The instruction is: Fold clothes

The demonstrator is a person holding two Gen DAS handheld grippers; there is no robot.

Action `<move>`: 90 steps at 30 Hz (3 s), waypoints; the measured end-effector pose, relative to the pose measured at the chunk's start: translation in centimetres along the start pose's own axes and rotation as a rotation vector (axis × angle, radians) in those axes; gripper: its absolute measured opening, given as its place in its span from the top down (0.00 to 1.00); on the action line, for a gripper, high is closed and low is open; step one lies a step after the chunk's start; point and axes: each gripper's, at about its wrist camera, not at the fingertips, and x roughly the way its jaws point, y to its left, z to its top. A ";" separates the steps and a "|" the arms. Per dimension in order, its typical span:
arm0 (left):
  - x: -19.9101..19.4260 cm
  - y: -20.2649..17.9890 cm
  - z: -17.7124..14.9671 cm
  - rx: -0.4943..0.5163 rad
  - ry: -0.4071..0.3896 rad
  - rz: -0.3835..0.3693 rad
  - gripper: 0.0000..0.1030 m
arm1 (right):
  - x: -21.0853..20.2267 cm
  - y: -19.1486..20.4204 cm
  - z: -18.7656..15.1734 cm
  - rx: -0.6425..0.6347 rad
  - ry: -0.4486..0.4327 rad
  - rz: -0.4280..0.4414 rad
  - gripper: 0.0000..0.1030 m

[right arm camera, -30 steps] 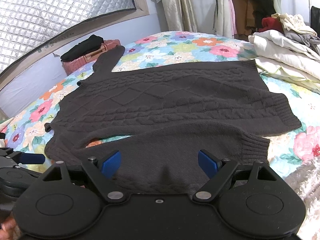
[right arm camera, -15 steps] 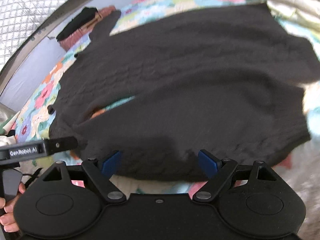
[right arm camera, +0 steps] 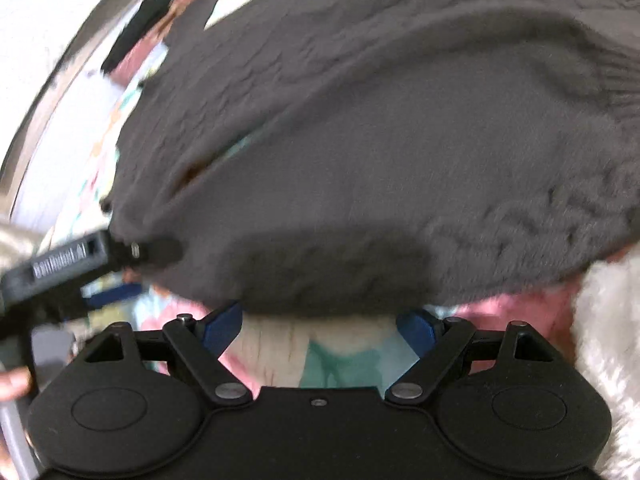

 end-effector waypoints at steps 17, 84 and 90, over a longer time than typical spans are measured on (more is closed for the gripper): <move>1.4 0.5 0.3 -0.009 -0.031 -0.034 0.43 | 0.0 -0.8 1.1 0.011 -0.149 0.000 0.15; 5.7 3.4 18.6 0.044 -0.270 -0.184 0.65 | 0.3 -6.0 22.7 -0.460 -0.250 -0.273 0.22; 4.2 0.2 16.9 0.251 -0.305 -0.130 0.52 | 1.9 -5.0 27.8 -0.419 -0.353 -0.212 0.22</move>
